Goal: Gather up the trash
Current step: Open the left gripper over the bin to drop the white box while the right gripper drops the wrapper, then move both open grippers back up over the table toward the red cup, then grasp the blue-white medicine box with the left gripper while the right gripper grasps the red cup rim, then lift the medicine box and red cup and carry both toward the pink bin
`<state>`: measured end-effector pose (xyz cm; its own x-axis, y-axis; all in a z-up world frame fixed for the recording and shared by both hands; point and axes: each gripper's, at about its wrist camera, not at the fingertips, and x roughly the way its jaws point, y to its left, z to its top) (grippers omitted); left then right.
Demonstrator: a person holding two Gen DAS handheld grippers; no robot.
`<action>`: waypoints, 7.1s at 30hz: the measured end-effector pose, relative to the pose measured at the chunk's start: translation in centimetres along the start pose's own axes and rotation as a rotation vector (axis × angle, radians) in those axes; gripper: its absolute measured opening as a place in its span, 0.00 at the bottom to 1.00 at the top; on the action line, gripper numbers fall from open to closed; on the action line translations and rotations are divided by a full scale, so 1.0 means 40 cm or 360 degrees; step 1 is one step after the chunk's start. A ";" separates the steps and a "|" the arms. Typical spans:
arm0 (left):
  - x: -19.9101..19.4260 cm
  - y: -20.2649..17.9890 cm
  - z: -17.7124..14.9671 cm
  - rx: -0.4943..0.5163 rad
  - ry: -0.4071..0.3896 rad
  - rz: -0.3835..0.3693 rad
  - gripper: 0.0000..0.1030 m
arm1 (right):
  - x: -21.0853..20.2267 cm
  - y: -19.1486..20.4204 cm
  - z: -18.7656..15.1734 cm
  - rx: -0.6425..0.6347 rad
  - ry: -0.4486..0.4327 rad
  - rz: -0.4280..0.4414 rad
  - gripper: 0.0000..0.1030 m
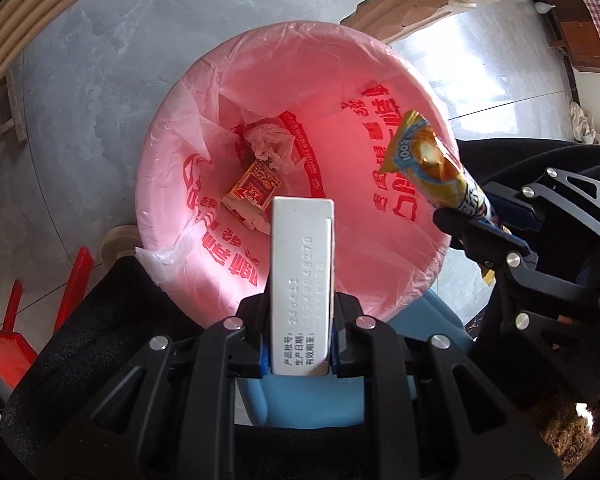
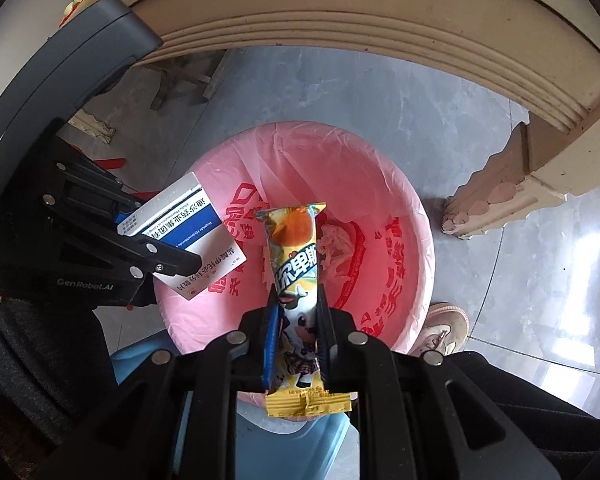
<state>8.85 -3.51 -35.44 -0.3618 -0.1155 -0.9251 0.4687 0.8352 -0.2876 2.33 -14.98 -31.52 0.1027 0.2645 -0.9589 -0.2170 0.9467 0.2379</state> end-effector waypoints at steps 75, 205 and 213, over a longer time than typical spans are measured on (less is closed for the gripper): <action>-1.040 -0.109 -0.171 0.0382 -0.0782 0.0442 0.77 | -0.911 -0.049 0.224 -0.0345 -0.0780 0.0390 0.87; -0.731 0.171 0.597 0.0299 -0.0225 0.0396 0.61 | -0.451 -0.082 0.650 -0.0693 -0.0378 0.0523 0.07; -0.767 0.156 0.548 0.0247 -0.0289 0.0406 0.61 | -0.493 -0.069 0.638 -0.0556 -0.0533 0.0326 0.04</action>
<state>40.56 -6.54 -14.30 -0.0744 -0.0191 -0.9970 0.6476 0.7593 -0.0629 25.67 -18.12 -9.34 0.3165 0.5364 -0.7824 -0.5701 0.7667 0.2950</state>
